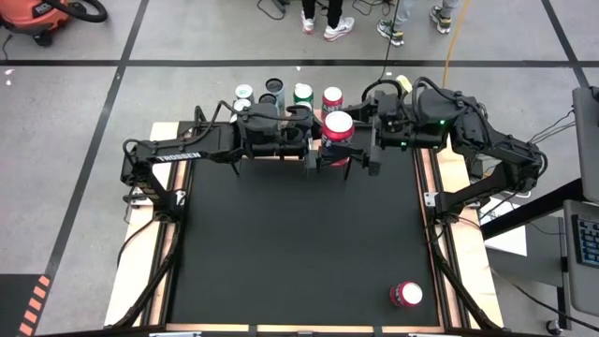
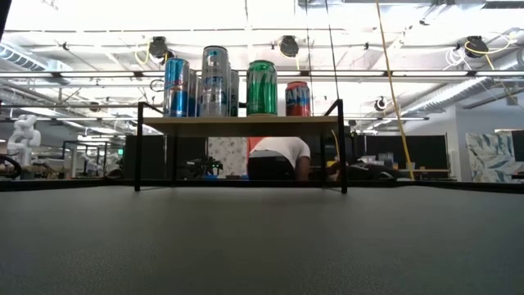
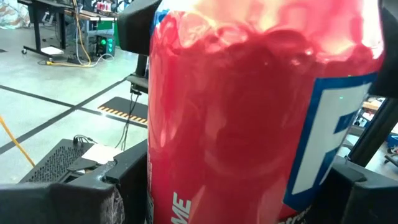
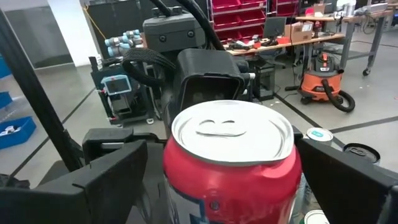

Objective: Place canned beverage on shelf
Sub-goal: Put the top orange soda can on the shelf

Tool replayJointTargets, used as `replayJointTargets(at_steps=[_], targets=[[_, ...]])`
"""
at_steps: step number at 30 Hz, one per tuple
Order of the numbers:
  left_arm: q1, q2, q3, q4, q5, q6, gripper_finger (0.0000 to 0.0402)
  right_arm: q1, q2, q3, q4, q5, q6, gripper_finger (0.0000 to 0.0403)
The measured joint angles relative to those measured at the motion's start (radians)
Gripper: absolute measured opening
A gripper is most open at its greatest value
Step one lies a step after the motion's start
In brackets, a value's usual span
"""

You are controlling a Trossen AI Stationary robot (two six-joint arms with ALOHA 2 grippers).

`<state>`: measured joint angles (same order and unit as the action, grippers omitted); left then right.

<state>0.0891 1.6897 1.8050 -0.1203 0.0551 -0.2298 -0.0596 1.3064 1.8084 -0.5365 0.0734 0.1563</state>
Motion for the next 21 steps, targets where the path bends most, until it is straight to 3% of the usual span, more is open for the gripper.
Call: replayJointTargets(at_steps=[16, 21], targets=[[0.000, 0.000, 0.000, -0.001, 0.000, 0.001, 0.0297, 0.000, 0.021, 0.000, 0.019, -0.024, 0.000, 0.0389], [0.000, 0.000, 0.000, 0.000, 0.001, 0.001, 0.0297, 0.000, 0.028, 0.000, 0.037, -0.023, -0.004, 0.0356]])
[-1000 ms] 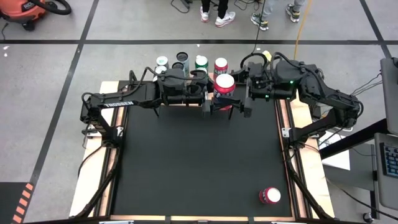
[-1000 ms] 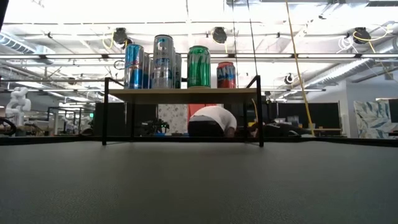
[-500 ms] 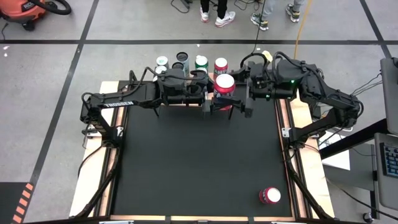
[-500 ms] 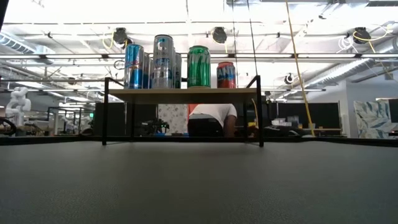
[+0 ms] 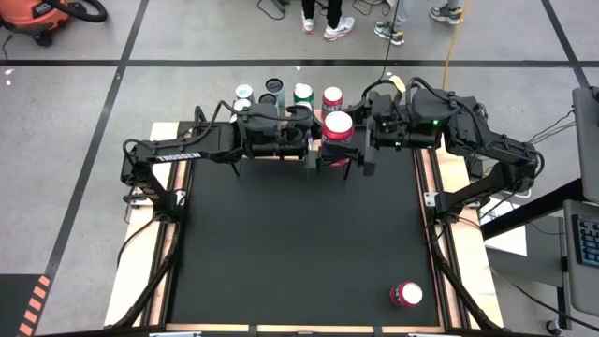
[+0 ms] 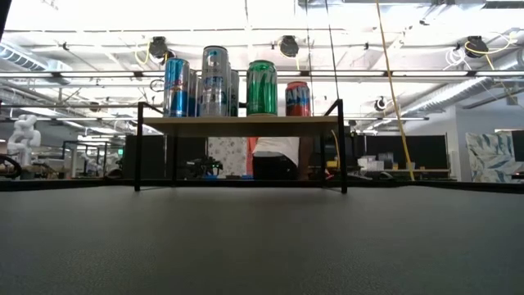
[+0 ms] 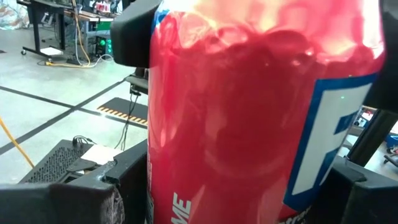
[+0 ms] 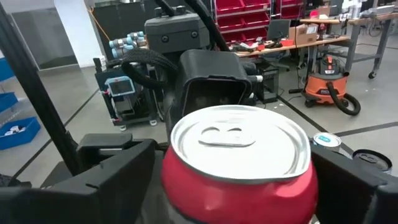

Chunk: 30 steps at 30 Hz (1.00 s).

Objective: Place canned beverage on shelf
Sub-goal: Put the top orange soda can on the shelf

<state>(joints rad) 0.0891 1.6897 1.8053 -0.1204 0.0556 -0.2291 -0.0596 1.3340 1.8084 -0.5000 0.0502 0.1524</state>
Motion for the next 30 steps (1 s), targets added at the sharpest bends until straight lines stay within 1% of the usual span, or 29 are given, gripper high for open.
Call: replayJointTargets(at_steps=[6, 9, 12, 20, 23, 28, 30], targets=[[-0.001, 0.000, 0.000, -0.001, 0.004, 0.000, 0.0297, 0.000, 0.002, 0.000, -0.003, 0.003, -0.001, 0.0302], [-0.001, 0.000, 0.000, -0.002, 0.003, 0.000, 0.0297, 0.000, 0.002, 0.000, -0.008, 0.004, -0.001, 0.0284], [0.000, 0.000, 0.000, -0.004, 0.003, 0.000, 0.0297, 0.000, 0.002, 0.000, -0.011, 0.004, -0.005, 0.0277], [0.000, 0.001, 0.000, -0.003, 0.002, 0.000, 0.0302, 0.000, 0.002, 0.000, -0.012, 0.004, -0.015, 0.0282], [-0.001, 0.001, 0.000, 0.000, -0.007, -0.004, 0.0322, 0.000, 0.000, 0.000, -0.011, 0.002, -0.019, 0.0282], [0.000, 0.001, 0.001, 0.011, -0.020, -0.059, 0.0382, 0.000, -0.010, -0.002, -0.028, 0.006, -0.027, 0.0282], [0.000, -0.001, 0.001, 0.010, -0.007, -0.082, 0.0394, 0.000, -0.017, -0.002, -0.031, 0.021, -0.031, 0.0282]])
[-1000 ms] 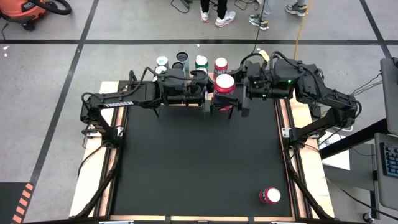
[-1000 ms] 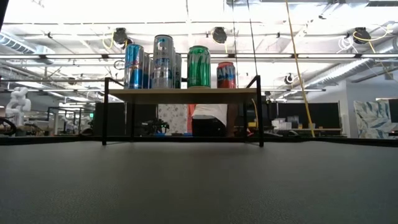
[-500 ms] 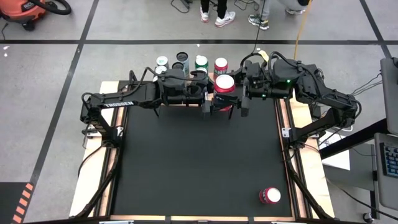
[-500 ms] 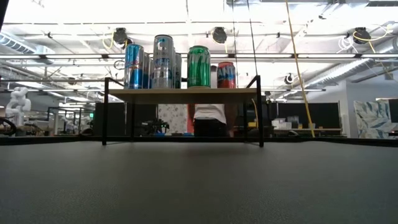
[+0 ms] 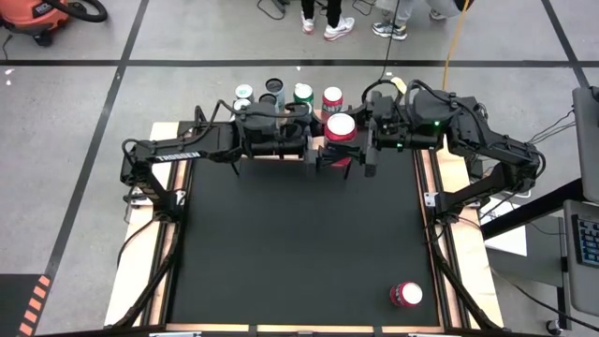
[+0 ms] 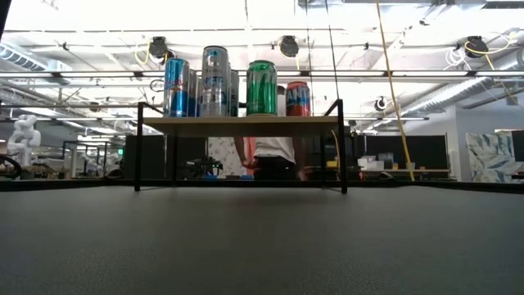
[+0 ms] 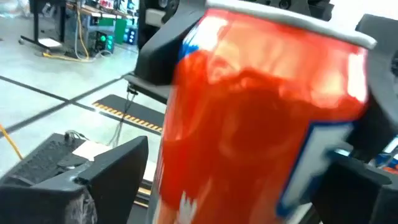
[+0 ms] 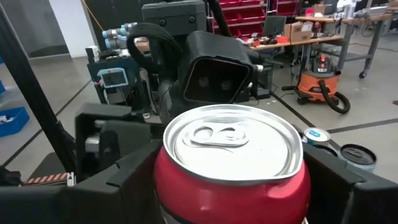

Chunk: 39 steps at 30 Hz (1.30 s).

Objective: Place canned beverage on shelf
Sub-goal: Put the top orange soda can on the shelf

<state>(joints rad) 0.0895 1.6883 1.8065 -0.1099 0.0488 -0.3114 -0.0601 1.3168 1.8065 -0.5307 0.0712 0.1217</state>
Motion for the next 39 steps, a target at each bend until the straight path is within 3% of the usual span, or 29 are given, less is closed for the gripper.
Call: replayJointTargets(at_steps=[11, 23, 27, 32, 39], targets=[[0.009, -0.088, 0.000, -0.143, -0.024, 0.011, 0.0391, -0.047, -0.071, 0.000, -0.025, 0.008, -0.003, 0.0282], [0.008, -0.242, 0.000, -0.360, -0.070, -0.024, 0.0391, -0.101, -0.148, -0.053, -0.250, -0.004, -0.006, 0.0281], [0.008, -0.264, 0.000, -0.407, -0.078, -0.055, 0.0391, -0.100, -0.182, -0.202, -0.145, -0.048, 0.024, 0.0281], [-0.005, -0.273, 0.000, -0.455, -0.081, -0.094, 0.0391, -0.110, -0.234, -0.446, 0.122, -0.085, 0.045, 0.0281], [-0.034, -0.272, -0.001, -0.513, -0.081, -0.158, 0.0391, -0.195, -0.275, -0.702, 0.377, -0.211, 0.051, 0.0281]])
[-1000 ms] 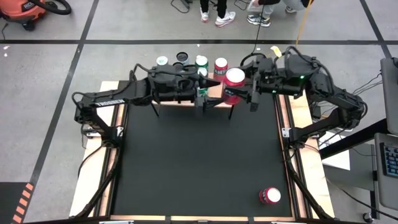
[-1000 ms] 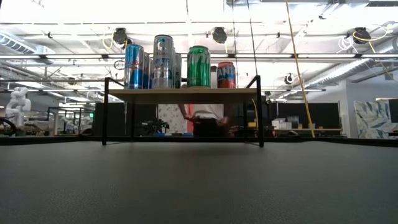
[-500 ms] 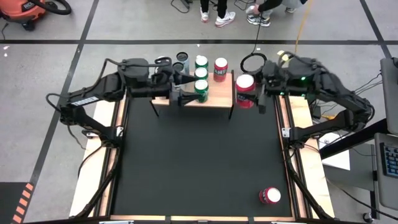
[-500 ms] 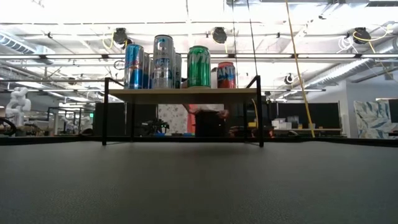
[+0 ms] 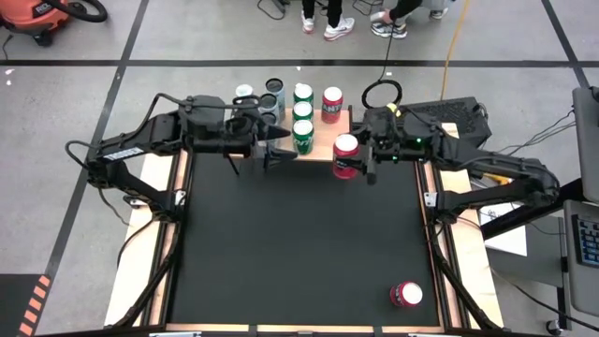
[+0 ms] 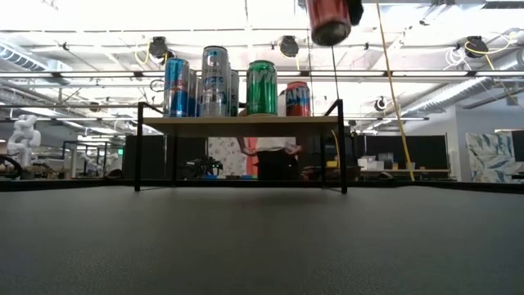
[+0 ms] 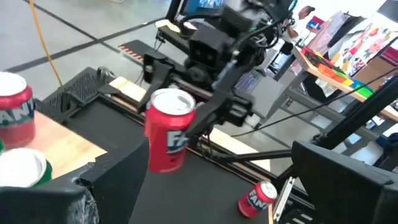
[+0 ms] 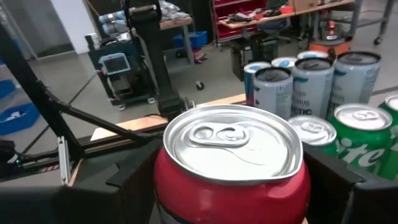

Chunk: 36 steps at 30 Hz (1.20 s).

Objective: Place canned beverage on shelf
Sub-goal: Put the top orange soda can on the shelf

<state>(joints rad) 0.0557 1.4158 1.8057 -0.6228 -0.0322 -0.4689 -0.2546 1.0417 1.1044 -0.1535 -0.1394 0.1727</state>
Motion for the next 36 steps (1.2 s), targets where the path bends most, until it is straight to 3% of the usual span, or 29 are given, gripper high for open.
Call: replayJointTargets(at_steps=[10, 25, 36], targets=[[-0.020, 0.000, 0.000, -0.024, -0.046, -0.024, 0.0392, -0.192, 0.039, -0.166, 0.225, -0.206, -0.019, 0.0281], [-0.023, 0.001, 0.000, -0.023, -0.073, -0.023, 0.0391, -0.274, 0.255, -0.174, 0.440, -0.229, -0.106, 0.0281], [-0.023, 0.001, 0.000, -0.023, -0.077, -0.022, 0.0391, -0.359, 0.310, -0.174, 0.486, -0.228, -0.114, 0.0281]])
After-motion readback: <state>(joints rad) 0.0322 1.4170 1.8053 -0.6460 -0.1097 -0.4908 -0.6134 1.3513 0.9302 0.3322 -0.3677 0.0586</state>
